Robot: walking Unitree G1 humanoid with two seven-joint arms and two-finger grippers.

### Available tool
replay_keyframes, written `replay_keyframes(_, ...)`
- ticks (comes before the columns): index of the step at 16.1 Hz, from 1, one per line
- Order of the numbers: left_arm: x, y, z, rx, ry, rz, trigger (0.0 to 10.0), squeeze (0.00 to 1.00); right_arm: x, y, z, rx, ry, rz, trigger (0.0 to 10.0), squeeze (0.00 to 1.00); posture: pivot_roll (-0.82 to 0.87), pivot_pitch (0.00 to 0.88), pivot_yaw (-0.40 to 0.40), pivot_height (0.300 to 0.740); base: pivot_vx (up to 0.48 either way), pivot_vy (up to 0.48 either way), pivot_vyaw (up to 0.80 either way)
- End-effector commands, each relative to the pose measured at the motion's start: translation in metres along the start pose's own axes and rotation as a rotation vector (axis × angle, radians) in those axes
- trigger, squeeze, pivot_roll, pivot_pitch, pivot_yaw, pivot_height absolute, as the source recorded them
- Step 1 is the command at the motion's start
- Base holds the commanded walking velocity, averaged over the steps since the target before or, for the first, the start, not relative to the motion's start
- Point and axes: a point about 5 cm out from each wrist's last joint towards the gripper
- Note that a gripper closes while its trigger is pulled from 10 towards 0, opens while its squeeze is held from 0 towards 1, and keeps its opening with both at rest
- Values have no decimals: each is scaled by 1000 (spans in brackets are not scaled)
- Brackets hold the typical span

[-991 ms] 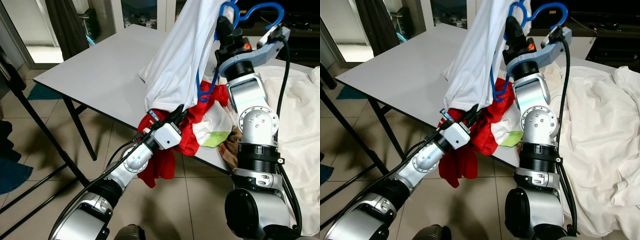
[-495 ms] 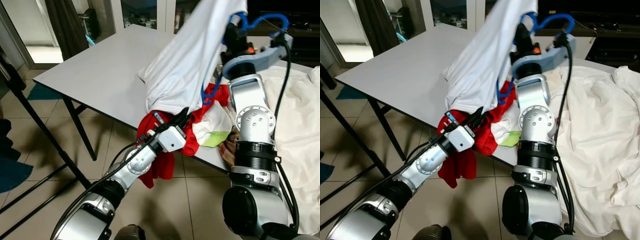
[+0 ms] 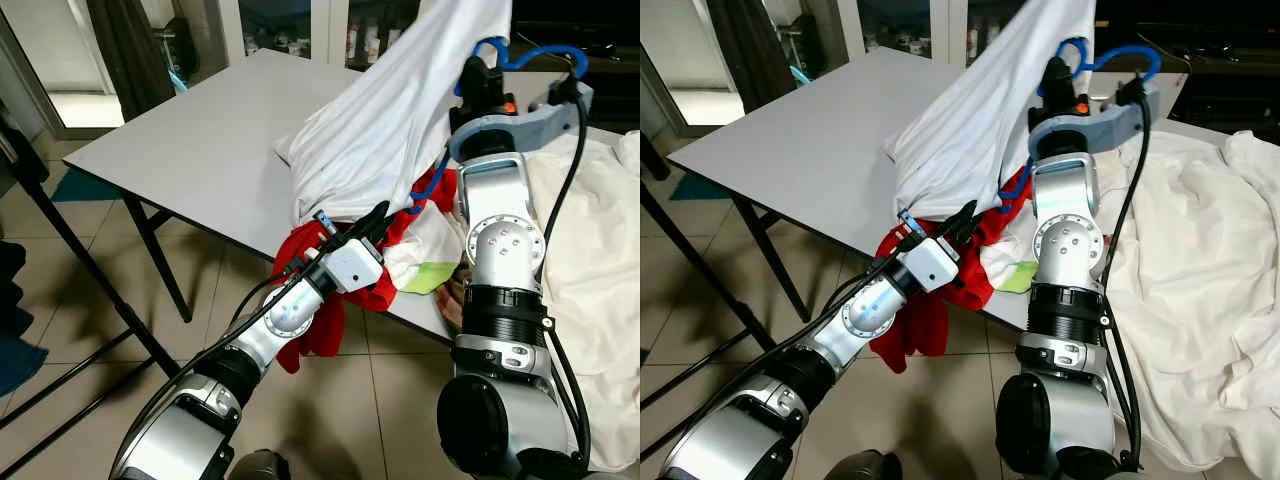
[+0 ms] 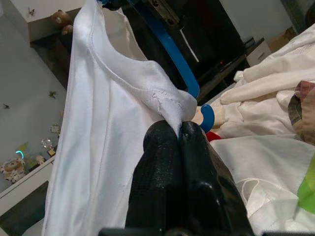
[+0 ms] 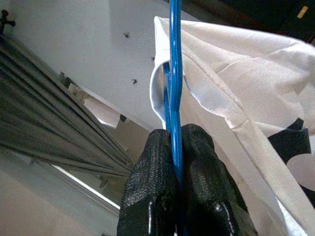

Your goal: Hang hanger

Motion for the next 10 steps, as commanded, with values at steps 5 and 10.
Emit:
replay_keyframes(5, 19, 10, -30, 0, 93, 52, 0, 0, -17, -30, 3, -63, 61, -156, 10000, 0, 121, 0, 8, 740, 0, 0, 0)
replay_keyframes(10, 28, 12, -57, 22, 140, 64, 0, 0, -24, -37, 17, -86, 59, -204, 10000, 0, 116, 0, 10, 740, 0, 0, 0)
Point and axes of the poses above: a point about 5 cm out from each wrist's last joint towards the gripper, its own x axis pointing out of the wrist towards the gripper, its own y axis along the axis of the wrist's last joint, z = x × y, and after that the axes turned 5 degrees about x, right-handed
